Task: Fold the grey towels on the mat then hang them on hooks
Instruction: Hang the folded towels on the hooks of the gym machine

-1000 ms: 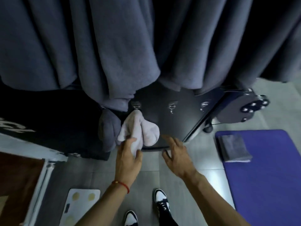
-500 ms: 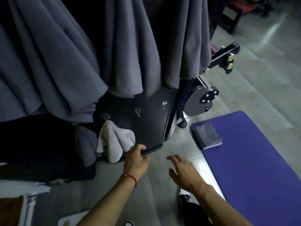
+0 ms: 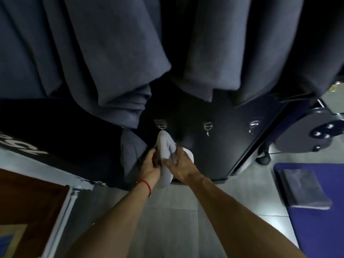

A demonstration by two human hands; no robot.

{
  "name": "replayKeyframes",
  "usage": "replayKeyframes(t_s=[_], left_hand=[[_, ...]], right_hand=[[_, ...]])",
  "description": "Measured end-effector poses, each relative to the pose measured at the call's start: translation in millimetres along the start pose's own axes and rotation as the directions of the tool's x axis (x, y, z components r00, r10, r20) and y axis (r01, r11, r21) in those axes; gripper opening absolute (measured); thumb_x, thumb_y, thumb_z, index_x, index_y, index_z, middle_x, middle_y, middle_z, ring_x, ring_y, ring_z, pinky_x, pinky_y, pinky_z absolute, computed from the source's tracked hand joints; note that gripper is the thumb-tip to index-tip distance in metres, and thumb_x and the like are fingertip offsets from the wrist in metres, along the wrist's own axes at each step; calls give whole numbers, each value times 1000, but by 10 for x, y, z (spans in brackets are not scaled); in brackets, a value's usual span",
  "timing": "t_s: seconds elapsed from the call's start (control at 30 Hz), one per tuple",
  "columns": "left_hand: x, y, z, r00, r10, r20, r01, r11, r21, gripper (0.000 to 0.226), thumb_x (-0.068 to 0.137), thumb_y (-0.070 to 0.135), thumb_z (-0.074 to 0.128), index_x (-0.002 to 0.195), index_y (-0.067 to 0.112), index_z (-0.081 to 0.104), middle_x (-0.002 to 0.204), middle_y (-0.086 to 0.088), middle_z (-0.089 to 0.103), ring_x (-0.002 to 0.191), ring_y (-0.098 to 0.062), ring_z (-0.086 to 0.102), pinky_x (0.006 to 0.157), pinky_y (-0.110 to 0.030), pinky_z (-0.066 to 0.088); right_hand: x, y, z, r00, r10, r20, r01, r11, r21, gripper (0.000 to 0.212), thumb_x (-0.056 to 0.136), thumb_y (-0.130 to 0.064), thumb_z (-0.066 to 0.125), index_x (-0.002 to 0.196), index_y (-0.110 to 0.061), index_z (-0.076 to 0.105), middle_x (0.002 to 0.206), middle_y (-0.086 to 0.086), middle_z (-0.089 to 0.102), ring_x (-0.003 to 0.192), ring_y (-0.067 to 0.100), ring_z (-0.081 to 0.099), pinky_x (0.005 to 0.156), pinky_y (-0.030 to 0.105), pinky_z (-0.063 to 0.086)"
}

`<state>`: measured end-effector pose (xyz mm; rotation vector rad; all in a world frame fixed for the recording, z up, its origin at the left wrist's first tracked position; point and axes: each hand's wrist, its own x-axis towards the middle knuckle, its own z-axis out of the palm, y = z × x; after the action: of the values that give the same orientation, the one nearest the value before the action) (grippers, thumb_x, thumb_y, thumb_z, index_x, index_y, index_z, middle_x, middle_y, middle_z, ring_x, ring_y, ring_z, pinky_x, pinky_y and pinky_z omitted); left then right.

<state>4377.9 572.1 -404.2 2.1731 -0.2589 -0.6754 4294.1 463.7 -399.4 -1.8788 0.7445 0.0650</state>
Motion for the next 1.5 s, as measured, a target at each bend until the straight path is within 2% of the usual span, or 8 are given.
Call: replayKeyframes(t_s=[0.2,0.37,0.5,0.8,0.93,1.1,1.33,1.5], left_hand=[[-151,-199,177,986,42,159,-40,999,-16,76,70,42,87,127,33,37,116,4,55,104,-13,59,67,-22,47],[-174,-406,202,983,176,-44,-170,978,119,67,83,39,76,138,31,41,139,0,47,130,-21,49,95,-36,53],[-170,-376,155,995,95,26,-96,994,52,77,90,32,71,154,35,28,151,3,45,136,-20,47,108,-45,48],[-138,-262,155,975,43,219,-18,993,-114,48,87,-2,62,125,24,45,127,-3,56,109,-12,56,68,-15,51],[-99,-291,257,983,25,181,3,988,-157,60,86,-13,52,125,32,45,135,-2,58,117,-13,57,92,-29,50],[-80,-286,244,992,110,57,-121,955,270,55,92,4,57,143,23,46,152,0,39,142,-27,32,116,-43,34],[-307,-341,165,969,128,-212,-123,992,35,49,93,8,62,139,20,54,136,-5,58,128,-24,53,98,-30,44],[-983,-304,88,993,51,-108,-45,998,53,53,85,-9,56,129,20,59,129,-4,57,120,-23,57,89,-28,44]], right_hand=[[-42,314,-26,993,8,-119,-17,997,-77,75,59,-70,72,117,-32,46,110,-8,60,104,19,60,90,46,53],[-134,443,50,998,41,-54,-42,999,-19,73,86,-62,68,143,-31,36,130,-1,47,117,22,56,91,35,50],[-190,458,181,999,44,11,-43,998,-39,70,102,-41,55,160,-26,19,161,7,30,140,27,45,112,36,41],[-206,522,14,997,74,-35,-75,997,-19,80,86,-37,79,148,-21,31,135,-3,43,126,17,48,100,28,43],[-100,581,-77,991,71,-113,-74,997,-26,91,78,-43,83,148,-30,27,131,-4,45,121,19,51,102,43,50],[-11,550,-27,996,37,-78,-48,988,-144,76,95,-40,65,157,-29,23,142,6,47,128,28,52,108,50,46],[-163,499,72,999,3,47,5,987,-160,88,98,-32,65,163,-22,7,166,2,20,150,24,28,121,33,26],[-729,488,-205,998,69,-9,-70,980,-187,75,97,-29,64,160,-19,24,159,5,35,144,25,37,118,28,28]])
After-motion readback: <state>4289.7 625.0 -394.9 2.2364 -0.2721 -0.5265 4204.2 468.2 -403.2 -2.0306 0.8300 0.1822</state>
